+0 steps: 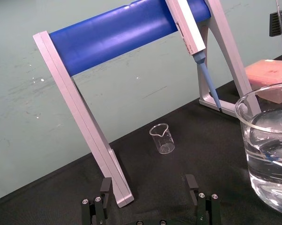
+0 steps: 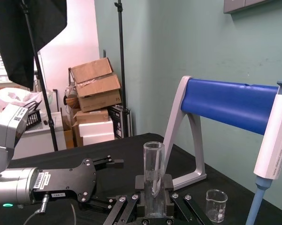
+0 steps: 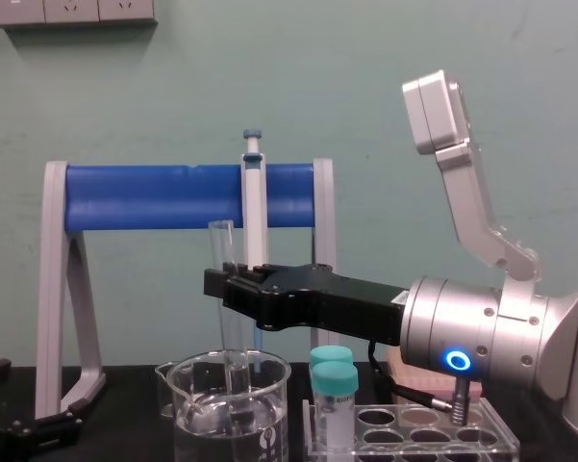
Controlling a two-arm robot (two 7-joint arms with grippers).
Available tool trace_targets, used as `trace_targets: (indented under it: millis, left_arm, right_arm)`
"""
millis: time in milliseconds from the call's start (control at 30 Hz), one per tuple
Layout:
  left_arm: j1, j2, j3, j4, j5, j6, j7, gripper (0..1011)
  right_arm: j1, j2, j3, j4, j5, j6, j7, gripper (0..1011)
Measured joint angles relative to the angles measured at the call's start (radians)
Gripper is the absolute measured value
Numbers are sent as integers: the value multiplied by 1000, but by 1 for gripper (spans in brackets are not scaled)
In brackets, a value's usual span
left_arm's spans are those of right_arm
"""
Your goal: Hold the test tube with one hand and immerse one end into the beaker, then return it to the test tube rack.
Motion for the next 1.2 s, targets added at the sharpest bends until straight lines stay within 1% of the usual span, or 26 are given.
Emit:
trace_targets:
  millis: [1200]
  left_arm:
    - [0,0,0,0,0,0,0,1000]
  right_arm:
    - [2,0,1,4,2,1,2,224]
